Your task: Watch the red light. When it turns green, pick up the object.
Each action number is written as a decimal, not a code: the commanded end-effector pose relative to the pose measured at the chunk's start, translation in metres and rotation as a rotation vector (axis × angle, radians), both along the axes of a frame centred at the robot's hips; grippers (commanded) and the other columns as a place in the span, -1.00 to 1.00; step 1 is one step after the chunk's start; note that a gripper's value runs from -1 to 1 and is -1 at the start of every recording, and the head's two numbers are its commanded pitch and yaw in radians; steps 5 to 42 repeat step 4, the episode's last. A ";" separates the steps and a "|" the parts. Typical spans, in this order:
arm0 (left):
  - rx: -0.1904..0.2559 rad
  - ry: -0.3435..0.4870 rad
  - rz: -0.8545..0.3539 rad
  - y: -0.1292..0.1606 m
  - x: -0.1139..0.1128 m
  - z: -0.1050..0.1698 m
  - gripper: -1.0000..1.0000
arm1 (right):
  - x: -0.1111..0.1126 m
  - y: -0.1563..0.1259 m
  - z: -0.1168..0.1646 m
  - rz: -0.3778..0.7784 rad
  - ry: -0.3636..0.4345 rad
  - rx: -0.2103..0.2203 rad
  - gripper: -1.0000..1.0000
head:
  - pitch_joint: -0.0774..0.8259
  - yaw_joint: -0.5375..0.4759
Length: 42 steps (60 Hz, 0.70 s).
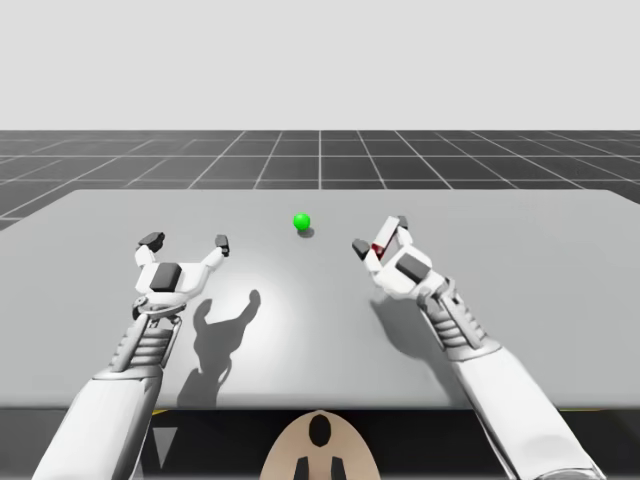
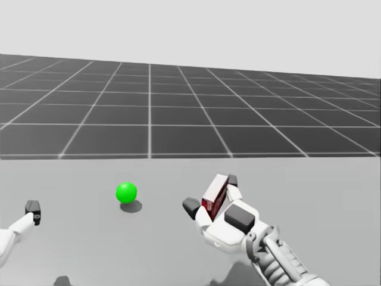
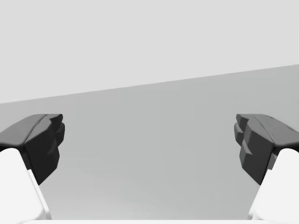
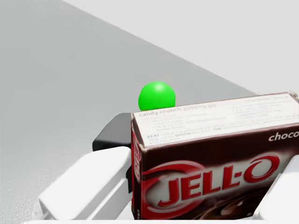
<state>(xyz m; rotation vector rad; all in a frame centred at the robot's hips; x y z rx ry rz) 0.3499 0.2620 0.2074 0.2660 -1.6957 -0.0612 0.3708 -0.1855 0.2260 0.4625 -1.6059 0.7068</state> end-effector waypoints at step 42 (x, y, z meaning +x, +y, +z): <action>0.006 -0.004 0.002 0.000 0.000 0.000 -1.00 | 0.005 -0.004 0.104 -0.022 -0.229 0.089 1.00 | -0.29 -0.24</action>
